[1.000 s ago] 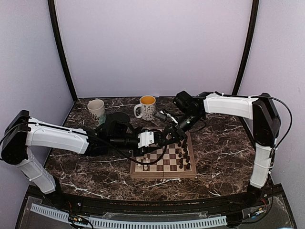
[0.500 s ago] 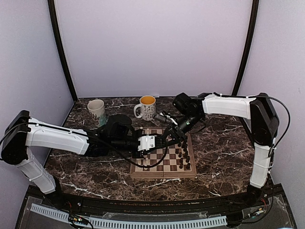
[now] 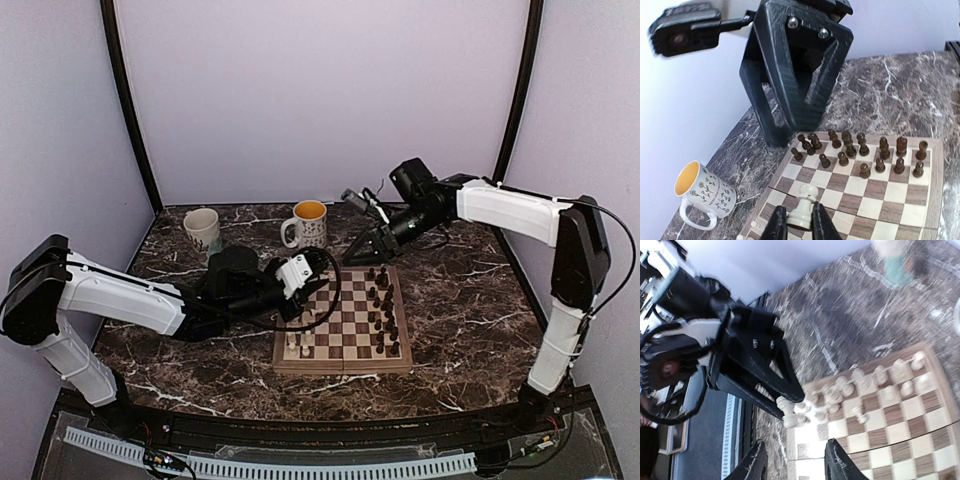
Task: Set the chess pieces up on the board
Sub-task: Pass from the right arm to the left, then pass from the left arm to the right
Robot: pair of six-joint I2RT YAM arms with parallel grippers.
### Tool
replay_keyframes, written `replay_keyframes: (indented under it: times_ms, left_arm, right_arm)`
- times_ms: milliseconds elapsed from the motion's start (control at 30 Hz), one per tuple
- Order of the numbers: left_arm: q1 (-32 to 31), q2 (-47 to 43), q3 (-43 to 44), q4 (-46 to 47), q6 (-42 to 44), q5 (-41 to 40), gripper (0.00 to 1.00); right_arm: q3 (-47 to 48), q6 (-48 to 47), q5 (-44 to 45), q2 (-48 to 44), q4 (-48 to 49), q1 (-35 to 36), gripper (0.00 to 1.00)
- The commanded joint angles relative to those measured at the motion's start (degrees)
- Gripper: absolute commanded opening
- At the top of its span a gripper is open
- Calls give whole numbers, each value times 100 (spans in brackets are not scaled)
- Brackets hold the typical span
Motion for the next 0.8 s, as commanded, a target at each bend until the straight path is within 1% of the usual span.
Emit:
replay_keyframes:
  times_ms: [0, 100, 200, 333, 500, 600, 700, 767]
  left_arm:
    - [17, 49, -291, 1845, -1272, -380, 9]
    - [17, 126, -384, 2480, -1410, -583, 9]
    - [17, 186, -386, 2793, -1477, -614, 9]
    - [17, 290, -296, 2820, -1584, -519, 10]
    - [17, 353, -256, 2831, -1642, -476, 10]
    - [17, 376, -237, 2831, -1643, -495, 10]
    - [17, 398, -220, 2862, -1631, -518, 10]
    - [18, 423, -218, 2924, -1619, -525, 10]
  right_arm:
    - [-108, 1410, -24, -399, 1426, -125, 40]
    - [-80, 2117, -172, -242, 1789, -108, 41]
    - [-57, 2539, -344, -67, 2045, -116, 42]
    - [-54, 2926, -608, 88, 2337, -97, 43]
    - [-205, 3309, -802, 69, 2788, -66, 44]
    - [-279, 3504, -951, 42, 2986, -48, 43]
    - [-439, 3841, -1147, 5, 3395, -38, 43]
    - [-479, 3879, -1176, -4, 3430, 0, 43]
